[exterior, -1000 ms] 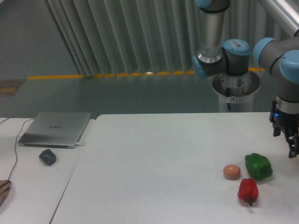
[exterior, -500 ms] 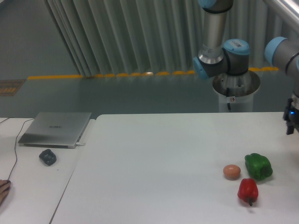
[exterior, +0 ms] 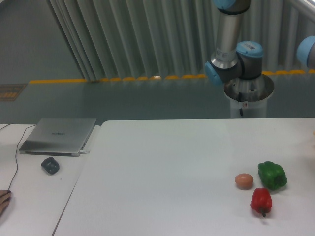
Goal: Place the triangular bread on the table
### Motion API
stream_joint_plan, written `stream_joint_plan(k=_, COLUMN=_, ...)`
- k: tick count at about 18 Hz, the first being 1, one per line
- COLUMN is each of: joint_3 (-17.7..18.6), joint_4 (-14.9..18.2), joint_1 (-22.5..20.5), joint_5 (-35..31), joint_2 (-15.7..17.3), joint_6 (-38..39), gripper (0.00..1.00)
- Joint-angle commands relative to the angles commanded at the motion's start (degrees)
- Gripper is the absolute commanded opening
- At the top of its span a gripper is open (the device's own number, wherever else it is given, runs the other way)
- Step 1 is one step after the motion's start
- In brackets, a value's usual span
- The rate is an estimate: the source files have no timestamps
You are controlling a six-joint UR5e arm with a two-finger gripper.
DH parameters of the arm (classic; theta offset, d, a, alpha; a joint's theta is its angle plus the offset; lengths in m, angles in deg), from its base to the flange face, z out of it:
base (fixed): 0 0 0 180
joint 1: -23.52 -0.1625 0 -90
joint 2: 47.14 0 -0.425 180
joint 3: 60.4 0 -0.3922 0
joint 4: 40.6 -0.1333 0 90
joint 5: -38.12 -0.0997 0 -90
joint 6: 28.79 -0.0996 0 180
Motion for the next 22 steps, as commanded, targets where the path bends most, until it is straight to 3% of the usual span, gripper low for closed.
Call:
stream_joint_plan(k=3, joint_3=-0.1, joint_4=-0.5, joint_1=0.1, joint_5=-3.9, joint_2=-0.4, joint_6=-2.9, gripper=1.0)
stream_joint_plan(k=16, joint_3=0.2, joint_4=-1.9, joint_1=-2.4, joint_5=-4.2, joint_2=-2.0, joint_6=-13.2, gripper=1.0)
stream_joint_plan(k=22, joint_3=1.1, joint_4=-2.0, joint_1=-2.4, joint_5=-4.2, joint_2=-1.7, joint_6=-13.8, gripper=1.0)
